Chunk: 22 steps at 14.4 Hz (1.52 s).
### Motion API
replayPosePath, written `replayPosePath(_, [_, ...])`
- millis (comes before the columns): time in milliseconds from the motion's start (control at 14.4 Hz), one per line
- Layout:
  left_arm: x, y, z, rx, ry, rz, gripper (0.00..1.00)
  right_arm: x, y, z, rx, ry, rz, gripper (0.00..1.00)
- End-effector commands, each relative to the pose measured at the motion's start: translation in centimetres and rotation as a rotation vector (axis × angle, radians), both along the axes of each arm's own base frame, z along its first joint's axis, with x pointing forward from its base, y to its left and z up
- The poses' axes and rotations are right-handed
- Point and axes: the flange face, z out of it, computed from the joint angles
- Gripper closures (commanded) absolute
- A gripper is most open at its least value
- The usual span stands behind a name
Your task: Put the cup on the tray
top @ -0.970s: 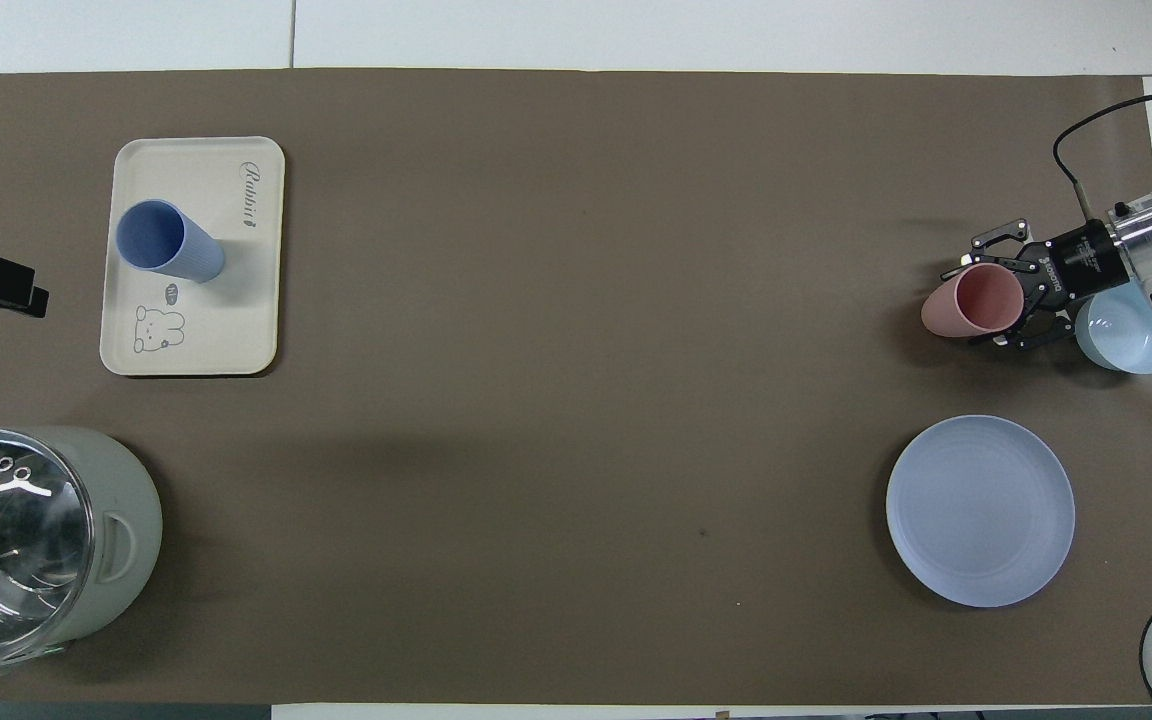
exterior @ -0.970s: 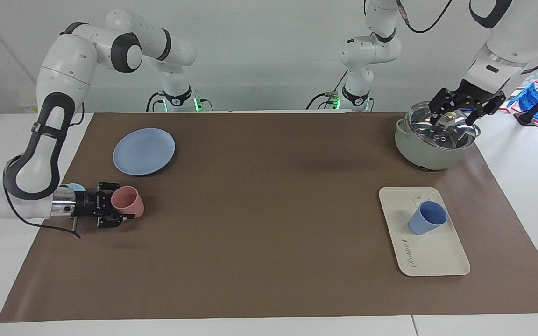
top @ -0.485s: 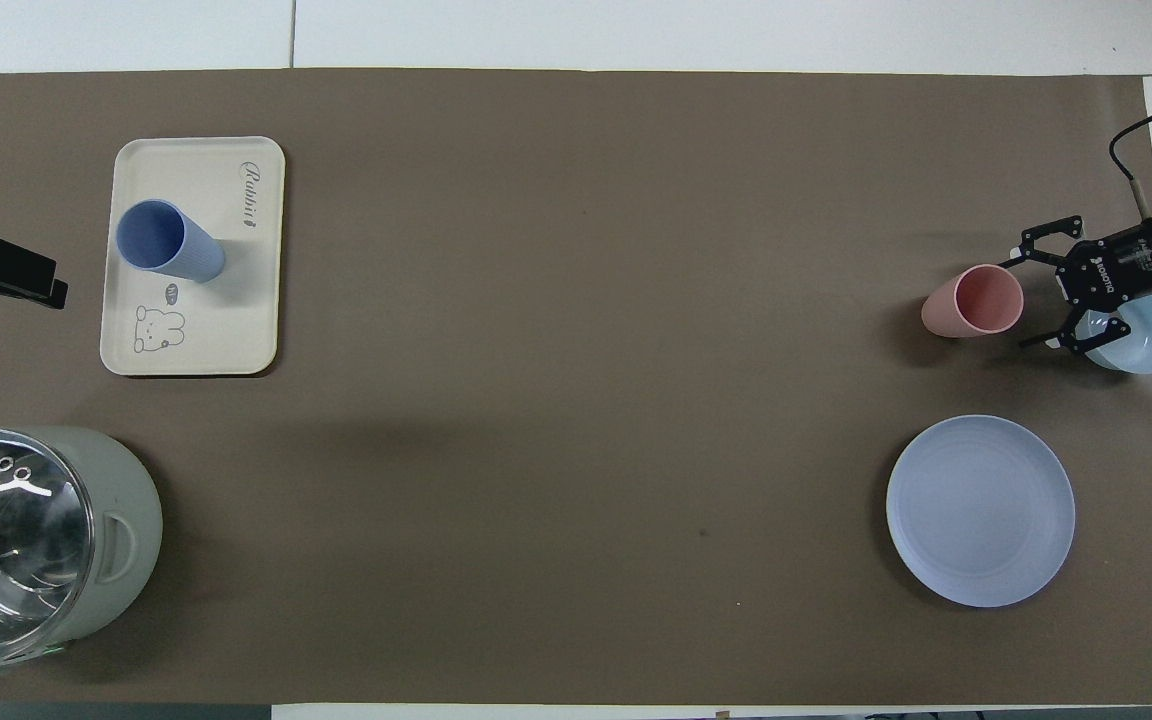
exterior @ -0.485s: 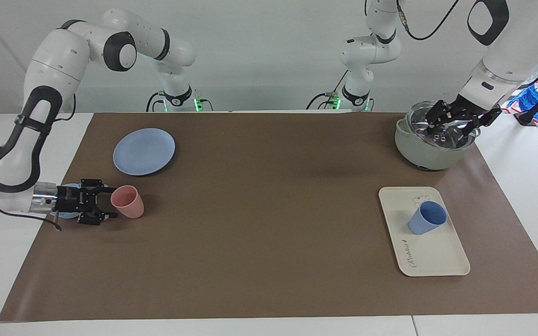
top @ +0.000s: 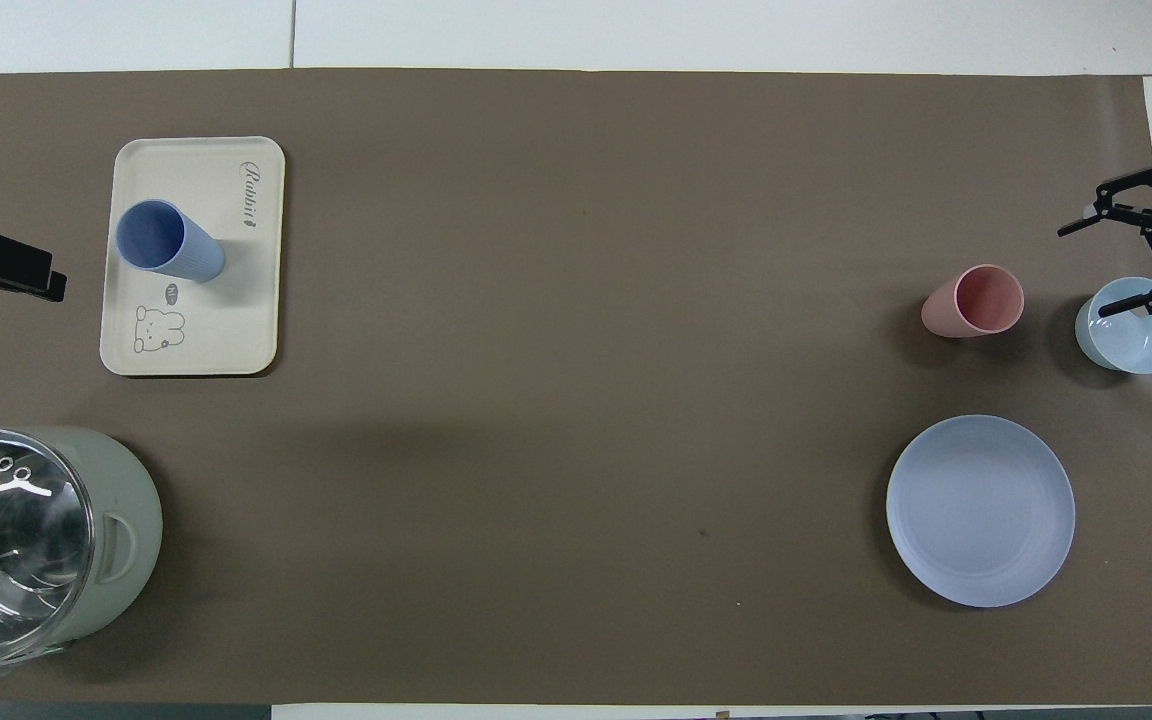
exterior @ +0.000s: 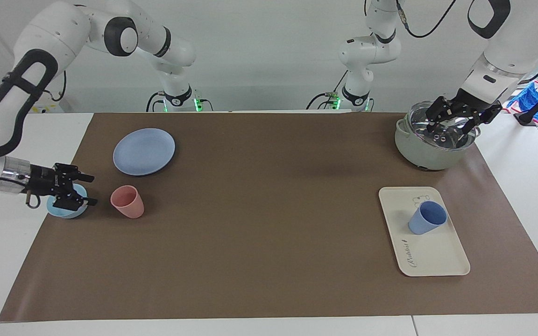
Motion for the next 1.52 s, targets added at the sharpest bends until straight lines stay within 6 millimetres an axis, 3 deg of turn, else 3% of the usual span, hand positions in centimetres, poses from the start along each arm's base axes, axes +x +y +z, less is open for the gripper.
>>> replayPosePath(0, [-0.6, -0.3, 0.1, -0.009, -0.006, 0.013, 0.00, -1.7, 4.6, 6.8, -0.050, -0.038, 0.104, 0.00])
replayPosePath(139, [-0.6, -0.4, 0.2, -0.018, -0.004, 0.024, 0.00, -2.9, 8.2, 10.8, -0.057, -0.071, 0.181, 0.00])
replayPosePath(277, [-0.7, -0.7, 0.2, -0.046, 0.002, 0.051, 0.00, -3.8, 11.0, 13.5, -0.131, -0.095, 0.251, 0.00])
replayPosePath(416, [-0.8, -0.4, 0.0, -0.045, 0.005, 0.052, 0.00, -5.9, 13.2, 16.6, -0.206, -0.208, 0.519, 0.00])
replayPosePath(485, [-0.7, -0.7, 0.1, -0.044, 0.002, 0.049, 0.00, -7.2, 13.0, 17.3, -0.221, -0.253, 0.651, 0.00])
replayPosePath(623, [-0.8, -0.8, 0.1, -0.042, 0.005, 0.045, 0.00, -8.8, 12.5, 18.5, -0.238, -0.295, 0.775, 0.00])
replayPosePath(900, [-0.8, 0.1, 0.0, -0.041, 0.006, 0.062, 0.00, -11.9, 14.2, 20.1, -0.334, -0.290, 0.937, 0.00])
replayPosePath(1108, [-0.7, 0.1, 0.0, -0.041, 0.004, 0.062, 0.00, -16.0, 14.7, 20.7, -0.354, -0.336, 0.946, 0.00])
replayPosePath(1247, [-0.7, 0.1, 0.0, -0.041, 0.004, 0.062, 0.00, -15.6, 14.4, 20.7, -0.411, -0.357, 0.953, 0.00])
replayPosePath(1455, [-0.7, 0.1, 0.0, -0.041, 0.004, 0.062, 0.00, -13.8, 16.4, 19.6, -0.417, -0.371, 1.045, 0.00])
